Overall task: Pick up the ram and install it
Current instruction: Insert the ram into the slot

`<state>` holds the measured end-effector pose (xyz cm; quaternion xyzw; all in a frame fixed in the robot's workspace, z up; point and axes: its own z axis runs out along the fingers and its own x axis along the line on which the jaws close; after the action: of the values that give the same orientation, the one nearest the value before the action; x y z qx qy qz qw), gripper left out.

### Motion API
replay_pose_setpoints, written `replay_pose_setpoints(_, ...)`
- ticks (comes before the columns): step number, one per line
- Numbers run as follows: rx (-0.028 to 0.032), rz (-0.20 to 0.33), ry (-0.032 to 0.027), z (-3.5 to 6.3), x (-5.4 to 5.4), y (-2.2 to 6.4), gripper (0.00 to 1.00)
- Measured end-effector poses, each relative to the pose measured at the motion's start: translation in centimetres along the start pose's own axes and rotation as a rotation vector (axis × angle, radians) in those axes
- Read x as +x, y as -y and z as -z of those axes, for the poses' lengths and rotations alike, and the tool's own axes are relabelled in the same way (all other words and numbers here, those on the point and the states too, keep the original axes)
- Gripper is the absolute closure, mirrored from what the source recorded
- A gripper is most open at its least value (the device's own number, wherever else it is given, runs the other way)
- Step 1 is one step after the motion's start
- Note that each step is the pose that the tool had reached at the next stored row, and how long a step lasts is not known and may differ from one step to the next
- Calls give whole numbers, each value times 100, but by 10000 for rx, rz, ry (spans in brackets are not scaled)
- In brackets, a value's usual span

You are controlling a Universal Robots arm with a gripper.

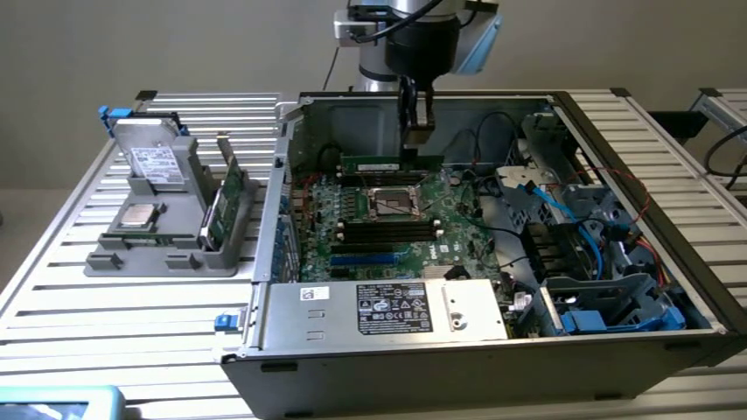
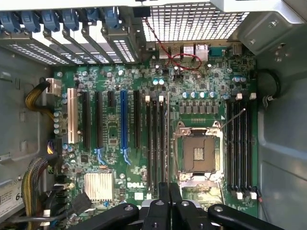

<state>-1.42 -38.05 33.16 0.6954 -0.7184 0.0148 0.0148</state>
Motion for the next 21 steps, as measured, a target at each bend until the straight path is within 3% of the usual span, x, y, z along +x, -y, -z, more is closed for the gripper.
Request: replay_pose_setpoints(21, 0, 1, 0, -382, -16, 12, 88)
